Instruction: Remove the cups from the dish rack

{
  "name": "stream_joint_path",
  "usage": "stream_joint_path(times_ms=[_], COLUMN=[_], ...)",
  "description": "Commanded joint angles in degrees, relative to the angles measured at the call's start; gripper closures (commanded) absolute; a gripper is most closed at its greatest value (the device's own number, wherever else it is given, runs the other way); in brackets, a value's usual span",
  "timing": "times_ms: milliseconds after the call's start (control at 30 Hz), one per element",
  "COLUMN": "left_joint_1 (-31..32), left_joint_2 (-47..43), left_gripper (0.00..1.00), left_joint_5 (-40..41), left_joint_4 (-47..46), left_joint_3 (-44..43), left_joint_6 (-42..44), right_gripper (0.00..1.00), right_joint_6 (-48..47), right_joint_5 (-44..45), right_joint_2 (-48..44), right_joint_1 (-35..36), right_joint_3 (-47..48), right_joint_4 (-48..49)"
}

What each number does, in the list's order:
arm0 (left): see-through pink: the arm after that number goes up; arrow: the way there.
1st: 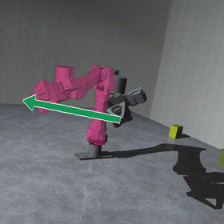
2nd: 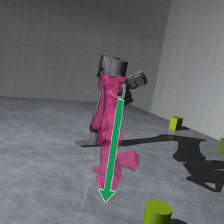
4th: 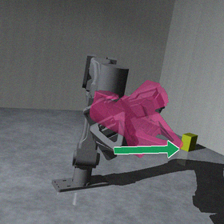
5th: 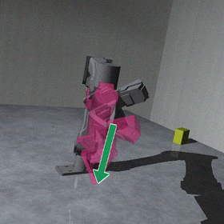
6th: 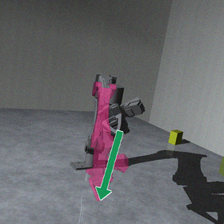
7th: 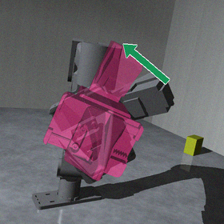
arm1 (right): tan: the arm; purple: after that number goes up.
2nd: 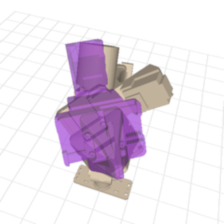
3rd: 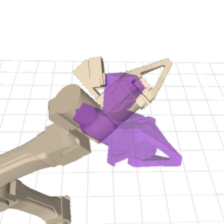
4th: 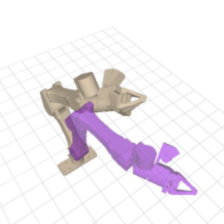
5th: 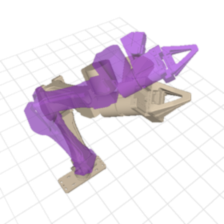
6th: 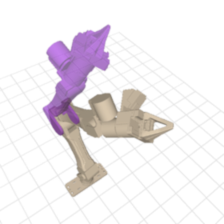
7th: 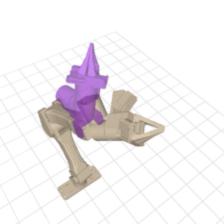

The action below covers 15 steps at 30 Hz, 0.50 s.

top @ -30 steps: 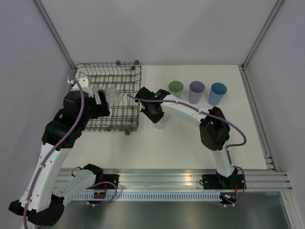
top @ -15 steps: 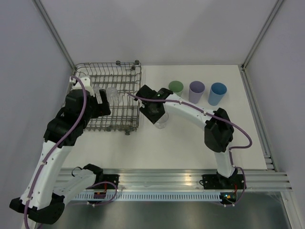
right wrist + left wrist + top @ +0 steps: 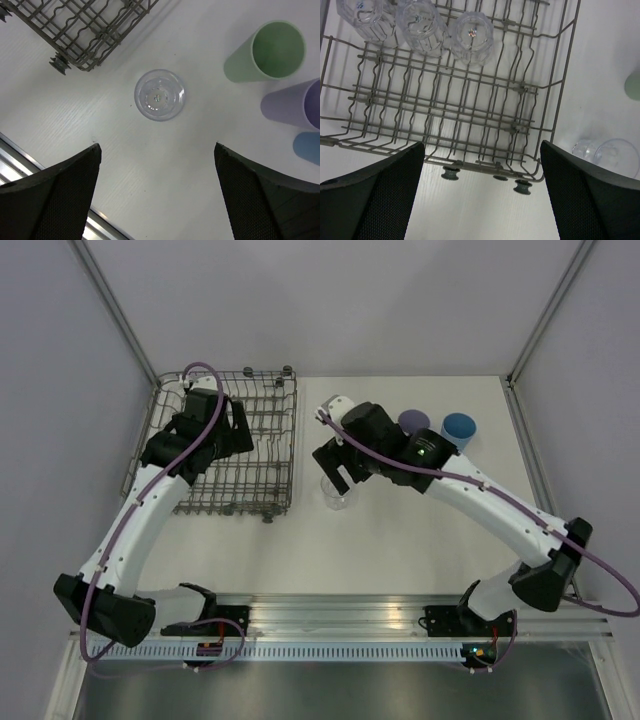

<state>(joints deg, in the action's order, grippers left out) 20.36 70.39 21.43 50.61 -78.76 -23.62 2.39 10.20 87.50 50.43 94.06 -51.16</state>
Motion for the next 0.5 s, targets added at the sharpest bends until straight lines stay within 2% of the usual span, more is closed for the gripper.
stream_joint_path(times_ms=[0,233,400,467], left_joint_1=[-1.72,-7.61,-11.92,-12.97], left_joint_2=[4.83,19.33,31.18,33.14], left_gripper=[0.00,0.00,0.00,0.00], left_joint_5=[0.11,-6.83,-11.93,-12.55], left_joint_4=[-4.63,-6.40,-4.56,-3.94], left_joint_3=[-5.26,-13.69,-21.77,-23.88], left_joint_6=[-4.07,-0.03,3.75,5.24], right_gripper=[0.02,0.02,0.02,0.02], right_joint_6=[1.73,6.92,6.57,6.13], right_joint_5=[3.52,-0.88,-3.43,-3.52], right_joint_2=[-8.65,-28.14,-34.59,-35.65], right_joint_1=[0.28,0.37,0.28,0.37], right_joint_3=[-7.03,-25.12,-29.81,-29.99], right_joint_4=[7.53,21.35,23.65,22.86])
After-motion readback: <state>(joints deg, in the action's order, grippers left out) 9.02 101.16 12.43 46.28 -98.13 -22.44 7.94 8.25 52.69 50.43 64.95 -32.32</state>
